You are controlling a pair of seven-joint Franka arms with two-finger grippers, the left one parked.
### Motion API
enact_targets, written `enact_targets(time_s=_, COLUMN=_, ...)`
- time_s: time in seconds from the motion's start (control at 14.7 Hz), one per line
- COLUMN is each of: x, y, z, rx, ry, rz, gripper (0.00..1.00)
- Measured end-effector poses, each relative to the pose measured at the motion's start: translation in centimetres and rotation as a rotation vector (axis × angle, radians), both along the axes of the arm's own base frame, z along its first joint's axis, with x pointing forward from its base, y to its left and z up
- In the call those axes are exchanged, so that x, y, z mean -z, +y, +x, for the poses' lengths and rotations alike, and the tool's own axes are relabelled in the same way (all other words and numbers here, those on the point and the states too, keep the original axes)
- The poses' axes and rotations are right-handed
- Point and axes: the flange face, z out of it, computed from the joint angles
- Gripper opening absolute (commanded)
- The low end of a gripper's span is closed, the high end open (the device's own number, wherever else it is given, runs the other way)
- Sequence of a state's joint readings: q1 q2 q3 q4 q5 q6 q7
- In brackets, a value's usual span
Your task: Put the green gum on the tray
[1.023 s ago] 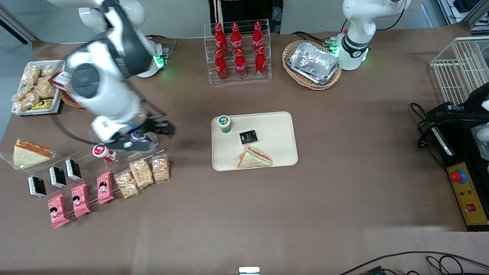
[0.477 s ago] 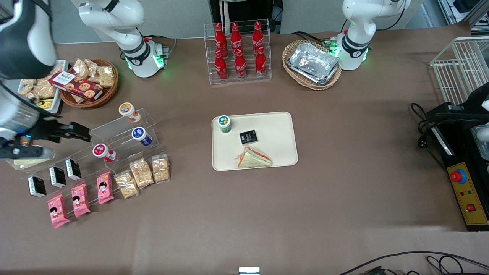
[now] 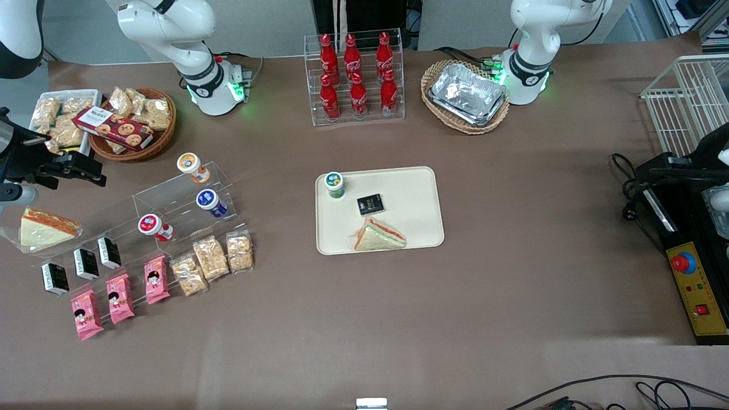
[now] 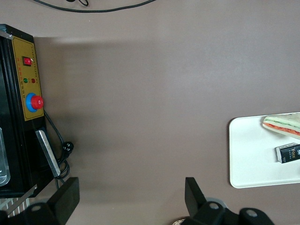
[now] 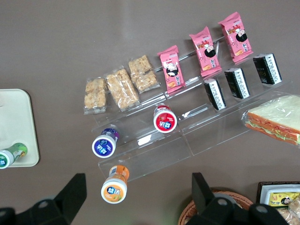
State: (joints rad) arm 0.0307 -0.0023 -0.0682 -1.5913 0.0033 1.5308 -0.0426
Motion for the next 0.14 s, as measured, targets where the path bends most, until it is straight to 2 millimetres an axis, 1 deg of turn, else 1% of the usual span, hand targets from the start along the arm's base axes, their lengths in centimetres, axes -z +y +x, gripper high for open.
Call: enact_targets(time_s=0.14, x=0.19, y=-0.02, z=0.07, rx=0.0, ry=0.002, rz=0.0, gripper=1.0)
